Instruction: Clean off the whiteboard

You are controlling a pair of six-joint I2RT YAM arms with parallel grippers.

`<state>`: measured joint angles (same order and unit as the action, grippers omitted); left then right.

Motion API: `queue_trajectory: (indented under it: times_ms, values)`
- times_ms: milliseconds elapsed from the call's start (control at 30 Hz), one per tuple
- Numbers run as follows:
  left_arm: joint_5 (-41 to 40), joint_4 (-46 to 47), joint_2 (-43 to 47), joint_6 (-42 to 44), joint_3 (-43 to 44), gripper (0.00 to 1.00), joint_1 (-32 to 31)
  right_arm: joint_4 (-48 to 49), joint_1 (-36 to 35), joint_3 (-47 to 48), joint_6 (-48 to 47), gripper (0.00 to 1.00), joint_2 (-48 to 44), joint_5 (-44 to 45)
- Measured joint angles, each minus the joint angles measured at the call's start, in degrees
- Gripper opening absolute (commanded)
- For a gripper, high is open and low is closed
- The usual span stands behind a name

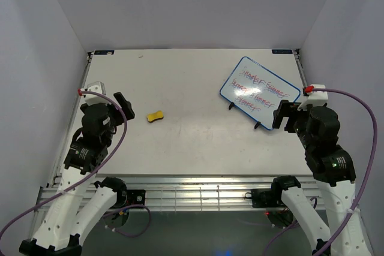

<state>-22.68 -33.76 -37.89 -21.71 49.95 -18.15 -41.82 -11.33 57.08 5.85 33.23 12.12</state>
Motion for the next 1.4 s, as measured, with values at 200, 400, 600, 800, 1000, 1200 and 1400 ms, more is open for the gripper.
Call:
queue_trajectory:
  times_ms: [200, 400, 600, 800, 1000, 1200, 1400]
  values:
    - [-0.6, 0.2, 0.2, -0.2, -0.4, 0.98, 0.0, 0.8, 0.0, -1.2, -0.7, 0.90, -0.9, -0.7]
    - [-0.5, 0.7, -0.2, -0.7, -1.4, 0.98, 0.0, 5.0, 0.0, -5.4, -1.2, 0.90, -1.8, -5.3]
    - [1.2, 1.4, -0.4, -1.0, -2.9, 0.98, 0.0, 10.4, 0.0, -6.1, -0.9, 0.90, 7.2, -7.5]
    - [5.0, 2.1, -0.3, -1.1, -5.0, 0.98, 0.0, 15.5, 0.0, -3.2, -3.9, 0.90, 28.4, -7.8]
    - [8.0, 2.8, -0.1, -1.2, -5.7, 0.98, -0.1, 15.9, 1.9, 9.7, -10.0, 0.95, 47.0, -9.2]
    - [9.7, 3.1, -0.3, -1.3, -5.8, 0.98, -0.9, 14.5, 3.9, 22.4, -15.4, 0.96, 58.7, -10.3]
    - [10.8, 3.8, -1.3, -1.3, -6.1, 0.98, -1.2, 11.1, 6.6, 32.5, -19.3, 0.97, 65.4, -12.7]
